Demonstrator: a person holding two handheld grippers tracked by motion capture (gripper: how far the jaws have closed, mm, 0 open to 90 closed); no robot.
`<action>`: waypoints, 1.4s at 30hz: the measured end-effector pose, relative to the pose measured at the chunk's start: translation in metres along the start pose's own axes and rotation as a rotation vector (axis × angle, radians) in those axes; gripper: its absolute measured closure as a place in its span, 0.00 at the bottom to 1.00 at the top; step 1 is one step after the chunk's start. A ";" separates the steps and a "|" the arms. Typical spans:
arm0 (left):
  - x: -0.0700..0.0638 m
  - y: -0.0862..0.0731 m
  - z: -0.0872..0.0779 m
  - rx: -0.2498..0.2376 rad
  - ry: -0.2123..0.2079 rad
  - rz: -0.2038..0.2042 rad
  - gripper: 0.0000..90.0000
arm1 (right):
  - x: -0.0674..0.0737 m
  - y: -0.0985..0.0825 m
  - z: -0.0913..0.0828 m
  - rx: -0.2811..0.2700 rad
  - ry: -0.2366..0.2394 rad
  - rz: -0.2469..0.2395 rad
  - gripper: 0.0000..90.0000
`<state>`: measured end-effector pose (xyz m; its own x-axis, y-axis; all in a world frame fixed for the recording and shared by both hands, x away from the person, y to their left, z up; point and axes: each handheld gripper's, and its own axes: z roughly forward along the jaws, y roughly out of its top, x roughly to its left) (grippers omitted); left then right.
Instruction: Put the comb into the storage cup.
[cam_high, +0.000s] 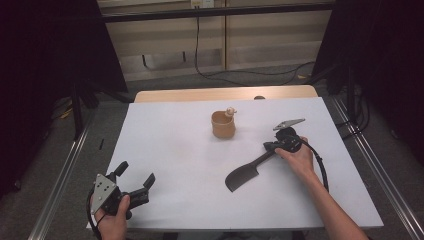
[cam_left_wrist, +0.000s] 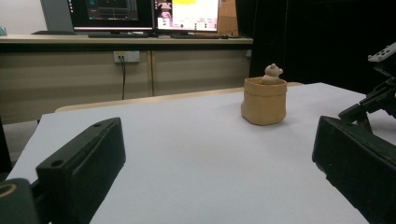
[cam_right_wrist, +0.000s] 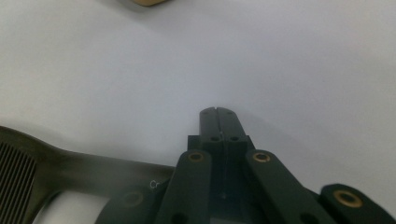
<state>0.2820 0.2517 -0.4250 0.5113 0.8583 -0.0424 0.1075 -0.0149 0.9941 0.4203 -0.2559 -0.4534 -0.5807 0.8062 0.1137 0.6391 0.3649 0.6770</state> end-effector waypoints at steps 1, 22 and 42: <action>0.000 0.000 0.000 0.003 0.000 0.005 0.03 | 0.000 0.000 0.000 0.002 0.000 -0.001 1.00; 0.000 0.000 0.000 0.007 0.008 0.010 0.03 | 0.001 -0.010 -0.009 0.007 0.014 -0.007 1.00; 0.001 0.000 -0.001 0.002 0.010 0.010 0.03 | 0.004 -0.013 -0.016 0.035 0.010 -0.036 1.00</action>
<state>0.2814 0.2533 -0.4250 0.5037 0.8633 -0.0311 0.1040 -0.0249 0.9943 0.4016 -0.2653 -0.4502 -0.6084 0.7877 0.0969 0.6351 0.4100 0.6547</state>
